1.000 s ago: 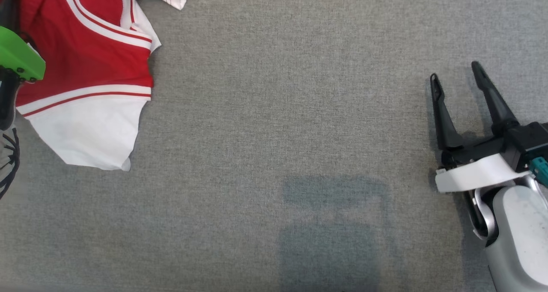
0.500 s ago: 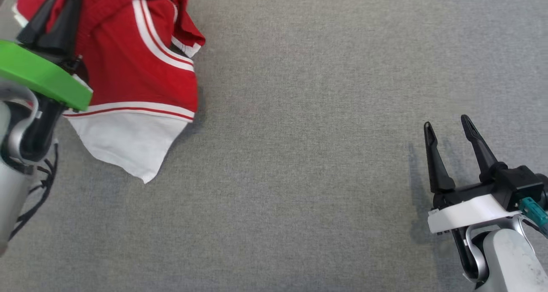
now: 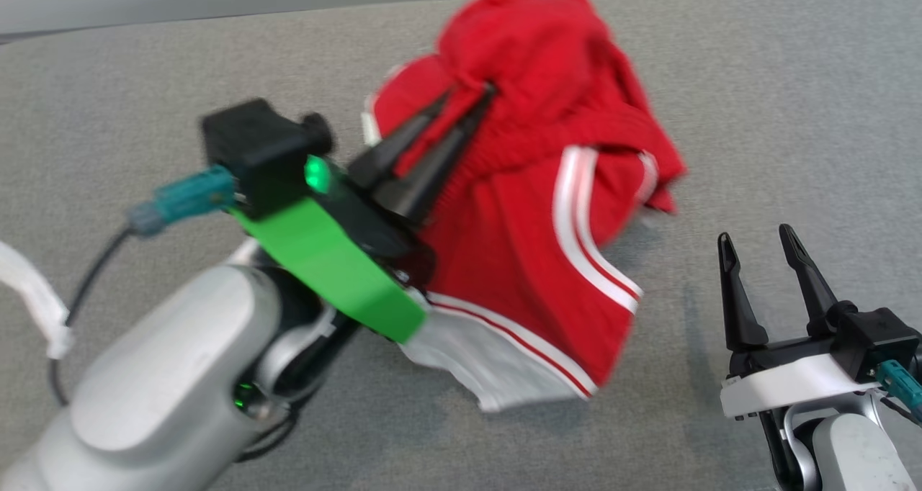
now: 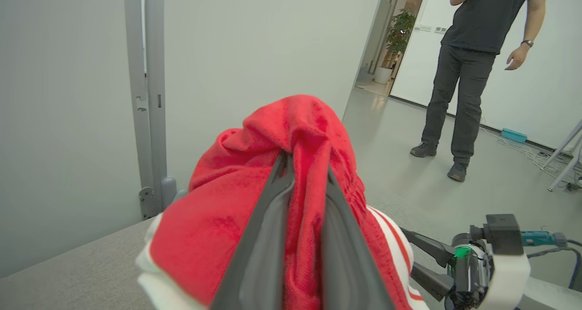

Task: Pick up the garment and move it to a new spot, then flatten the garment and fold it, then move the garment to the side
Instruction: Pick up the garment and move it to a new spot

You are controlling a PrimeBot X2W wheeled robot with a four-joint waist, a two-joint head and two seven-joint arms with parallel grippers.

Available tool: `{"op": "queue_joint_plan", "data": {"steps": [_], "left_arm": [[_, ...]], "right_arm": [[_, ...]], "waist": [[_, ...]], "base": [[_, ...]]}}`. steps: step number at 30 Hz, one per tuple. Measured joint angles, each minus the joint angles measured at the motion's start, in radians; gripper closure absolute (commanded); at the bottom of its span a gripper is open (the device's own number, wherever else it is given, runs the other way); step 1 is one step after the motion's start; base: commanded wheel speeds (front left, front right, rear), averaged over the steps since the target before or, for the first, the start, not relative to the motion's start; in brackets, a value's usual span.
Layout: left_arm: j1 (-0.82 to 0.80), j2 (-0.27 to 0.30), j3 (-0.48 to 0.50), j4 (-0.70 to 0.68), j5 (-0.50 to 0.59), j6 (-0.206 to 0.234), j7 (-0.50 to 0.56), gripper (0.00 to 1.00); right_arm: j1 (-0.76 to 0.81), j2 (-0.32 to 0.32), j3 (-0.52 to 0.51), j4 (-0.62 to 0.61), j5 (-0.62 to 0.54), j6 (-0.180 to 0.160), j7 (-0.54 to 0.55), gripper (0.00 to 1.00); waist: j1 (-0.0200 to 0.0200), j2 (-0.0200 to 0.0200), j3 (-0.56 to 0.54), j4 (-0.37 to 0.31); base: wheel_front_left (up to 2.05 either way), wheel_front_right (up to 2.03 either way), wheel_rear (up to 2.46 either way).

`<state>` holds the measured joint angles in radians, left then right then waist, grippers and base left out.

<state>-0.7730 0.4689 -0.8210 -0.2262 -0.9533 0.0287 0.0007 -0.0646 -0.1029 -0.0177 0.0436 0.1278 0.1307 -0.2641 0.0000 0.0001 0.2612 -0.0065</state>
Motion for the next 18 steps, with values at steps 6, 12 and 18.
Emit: {"op": "queue_joint_plan", "data": {"steps": [6, 12, 18], "left_arm": [[0.011, -0.081, -0.080, 0.062, 0.018, 0.017, 0.022, 1.00], [0.087, -0.131, -0.164, 0.342, 0.027, -0.013, -0.001, 1.00], [0.134, -0.179, -0.221, 0.629, 0.063, -0.078, -0.093, 1.00]], "right_arm": [[0.005, 0.016, -0.001, -0.003, 0.003, 0.000, 0.000, 0.00], [0.019, 0.029, -0.006, -0.002, 0.011, 0.000, 0.000, 0.00], [0.020, 0.035, -0.008, 0.003, 0.013, 0.000, 0.000, 0.00]], "waist": [[0.0000, 0.0000, -0.006, -0.057], [0.0000, 0.0000, -0.001, -0.110], [0.0000, 0.0000, 0.002, -0.140]], "base": [[0.00, 0.00, 0.00], [0.00, 0.00, 0.00], [0.00, 0.00, 0.00]]}}
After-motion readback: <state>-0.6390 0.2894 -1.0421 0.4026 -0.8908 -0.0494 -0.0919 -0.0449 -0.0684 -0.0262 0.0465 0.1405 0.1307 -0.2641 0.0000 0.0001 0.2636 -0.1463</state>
